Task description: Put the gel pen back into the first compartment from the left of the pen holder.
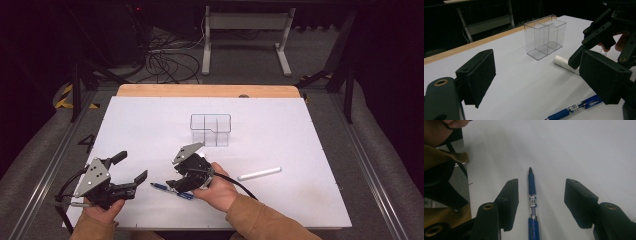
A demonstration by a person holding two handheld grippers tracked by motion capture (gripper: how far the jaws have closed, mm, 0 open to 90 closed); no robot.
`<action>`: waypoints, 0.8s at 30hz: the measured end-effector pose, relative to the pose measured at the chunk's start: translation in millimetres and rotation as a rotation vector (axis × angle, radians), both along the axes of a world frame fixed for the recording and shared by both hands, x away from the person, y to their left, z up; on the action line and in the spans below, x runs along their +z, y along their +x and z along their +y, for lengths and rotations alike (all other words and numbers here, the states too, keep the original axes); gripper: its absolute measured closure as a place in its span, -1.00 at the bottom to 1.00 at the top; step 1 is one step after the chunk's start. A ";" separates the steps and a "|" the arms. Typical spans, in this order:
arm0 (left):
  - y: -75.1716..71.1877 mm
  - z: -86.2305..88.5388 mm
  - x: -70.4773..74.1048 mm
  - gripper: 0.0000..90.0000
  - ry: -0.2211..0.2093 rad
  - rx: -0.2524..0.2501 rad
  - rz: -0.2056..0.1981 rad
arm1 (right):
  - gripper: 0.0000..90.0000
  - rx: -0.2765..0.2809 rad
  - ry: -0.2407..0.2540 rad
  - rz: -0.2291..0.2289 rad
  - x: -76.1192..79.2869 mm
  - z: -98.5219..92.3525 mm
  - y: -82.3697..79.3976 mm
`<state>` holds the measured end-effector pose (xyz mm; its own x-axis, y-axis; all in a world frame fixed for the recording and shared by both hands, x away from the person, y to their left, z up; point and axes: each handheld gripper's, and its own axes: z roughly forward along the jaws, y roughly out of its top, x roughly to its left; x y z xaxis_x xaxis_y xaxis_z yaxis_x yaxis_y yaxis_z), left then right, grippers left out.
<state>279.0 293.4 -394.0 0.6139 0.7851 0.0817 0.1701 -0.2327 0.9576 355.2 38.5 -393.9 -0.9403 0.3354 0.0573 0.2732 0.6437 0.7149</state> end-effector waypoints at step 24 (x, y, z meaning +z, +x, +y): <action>1.5 0.3 -1.2 -0.68 -0.008 0.012 0.017 | 0.19 0.021 -0.121 -0.030 -20.2 20.0 -3.1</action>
<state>280.5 293.7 -395.1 0.6054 0.7933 0.0652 0.1891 -0.2229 0.9563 352.1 58.5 -414.0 -0.9479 0.3185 -0.0110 0.2383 0.7313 0.6391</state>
